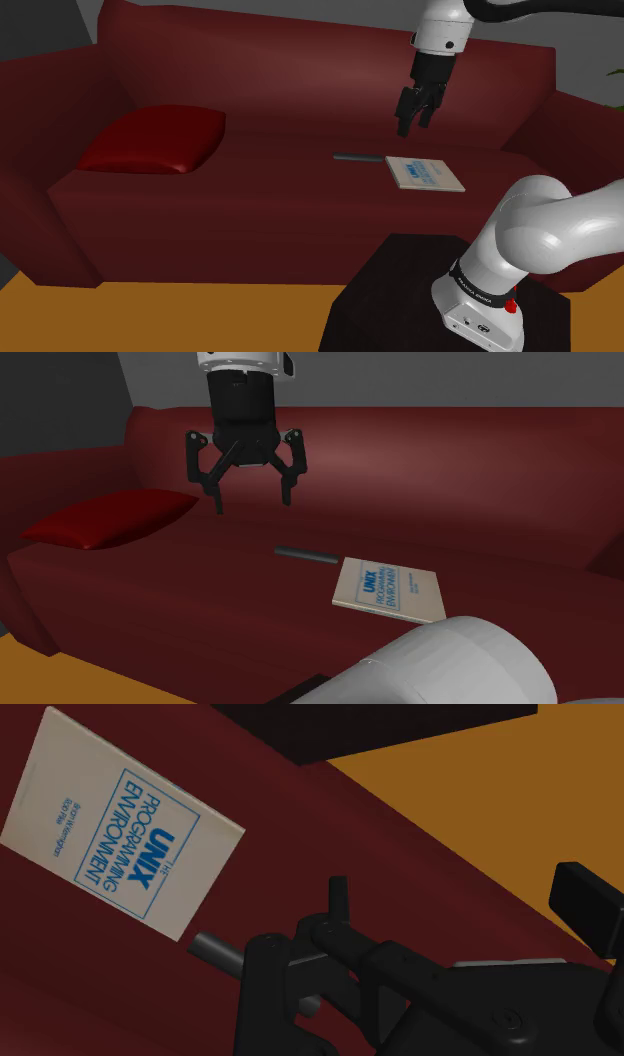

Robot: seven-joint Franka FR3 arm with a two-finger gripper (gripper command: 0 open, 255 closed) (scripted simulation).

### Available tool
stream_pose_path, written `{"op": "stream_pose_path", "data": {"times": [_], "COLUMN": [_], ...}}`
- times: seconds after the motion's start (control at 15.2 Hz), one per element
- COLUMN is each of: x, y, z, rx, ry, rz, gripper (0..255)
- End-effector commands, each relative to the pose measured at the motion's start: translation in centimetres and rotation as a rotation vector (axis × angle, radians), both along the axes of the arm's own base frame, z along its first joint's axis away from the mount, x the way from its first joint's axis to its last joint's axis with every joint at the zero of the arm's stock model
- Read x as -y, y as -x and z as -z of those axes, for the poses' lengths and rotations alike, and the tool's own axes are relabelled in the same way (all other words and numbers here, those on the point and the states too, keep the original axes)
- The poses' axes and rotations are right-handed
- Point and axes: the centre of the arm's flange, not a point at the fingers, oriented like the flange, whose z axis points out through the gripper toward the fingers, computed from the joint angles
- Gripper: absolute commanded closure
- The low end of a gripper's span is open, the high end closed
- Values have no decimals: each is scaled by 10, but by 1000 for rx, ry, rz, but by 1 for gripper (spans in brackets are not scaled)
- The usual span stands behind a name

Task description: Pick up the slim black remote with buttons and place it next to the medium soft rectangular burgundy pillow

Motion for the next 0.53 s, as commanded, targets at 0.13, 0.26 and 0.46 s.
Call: {"op": "stream_pose_path", "data": {"times": [0.13, 0.26, 0.46], "x": [21, 42, 71], "y": [-7, -16, -31], "z": [15, 29, 52], "rx": [3, 6, 11], "ry": [-7, -14, -25], "rz": [-58, -115, -202], "gripper": [0, 0, 0]}}
